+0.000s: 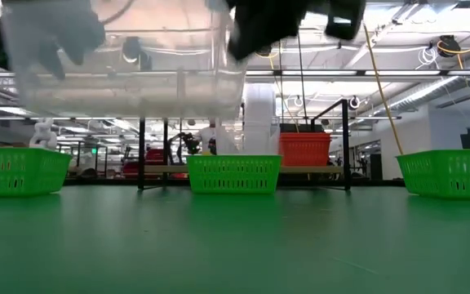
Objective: Stack baskets on shelf by color
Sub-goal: Stack the transparent bin on top of the stacked transparent bins on the shelf
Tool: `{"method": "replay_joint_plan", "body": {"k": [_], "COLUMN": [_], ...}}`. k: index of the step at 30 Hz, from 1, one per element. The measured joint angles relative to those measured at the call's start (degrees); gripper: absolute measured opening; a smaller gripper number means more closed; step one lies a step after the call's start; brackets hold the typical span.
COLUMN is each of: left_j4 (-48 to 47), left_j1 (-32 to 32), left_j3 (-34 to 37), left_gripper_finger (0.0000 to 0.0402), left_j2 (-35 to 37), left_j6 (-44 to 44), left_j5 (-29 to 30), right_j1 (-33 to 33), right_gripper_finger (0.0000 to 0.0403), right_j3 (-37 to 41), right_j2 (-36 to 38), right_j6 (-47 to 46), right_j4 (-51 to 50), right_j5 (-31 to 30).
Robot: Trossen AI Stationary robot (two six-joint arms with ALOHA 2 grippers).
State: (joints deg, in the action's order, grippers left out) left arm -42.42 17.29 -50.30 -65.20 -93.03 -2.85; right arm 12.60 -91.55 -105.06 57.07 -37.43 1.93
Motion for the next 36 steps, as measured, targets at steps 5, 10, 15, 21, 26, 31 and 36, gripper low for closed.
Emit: {"method": "replay_joint_plan", "body": {"k": [5, 10, 15, 21, 26, 31, 36], "left_j4": [4.2, 11.2, 18.8, 27.7, 30.6, 29.0, 22.8], "left_j1": [1.1, 2.8, 3.8, 3.8, 3.9, 3.9, 3.8], "left_j3": [0.0, 0.0, 0.0, 0.0, 0.0, 0.0, 0.0], "left_gripper_finger": [0.0147, 0.0167, 0.017, 0.017, 0.017, 0.017, 0.017], "left_j2": [7.3, 16.3, 22.9, 25.2, 25.0, 25.0, 25.0], "left_j6": [2.2, 8.2, 20.7, 34.6, 38.8, 39.1, 37.7], "left_j5": [5.4, 19.7, 30.6, 33.4, 34.4, 35.0, 35.3], "right_j1": [-0.8, -2.9, -5.4, -7.9, -12.1, -20.6, -26.5], "right_gripper_finger": [0.0002, 0.0002, 0.0001, 0.0001, 0.0001, 0.0001, 0.0001], "right_j3": [0.0, -0.1, -0.1, -0.3, -0.2, -0.2, -0.2], "right_j2": [8.0, 16.0, 20.6, 23.3, 22.7, 19.8, 14.8], "right_j6": [-6.1, -12.6, -14.2, -14.8, -13.9, -19.0, -24.1], "right_j4": [0.2, 0.3, -0.3, 1.0, 4.9, 6.9, 5.2], "right_j5": [0.2, -0.3, -7.2, -17.6, -18.8, -18.5, -18.7]}}
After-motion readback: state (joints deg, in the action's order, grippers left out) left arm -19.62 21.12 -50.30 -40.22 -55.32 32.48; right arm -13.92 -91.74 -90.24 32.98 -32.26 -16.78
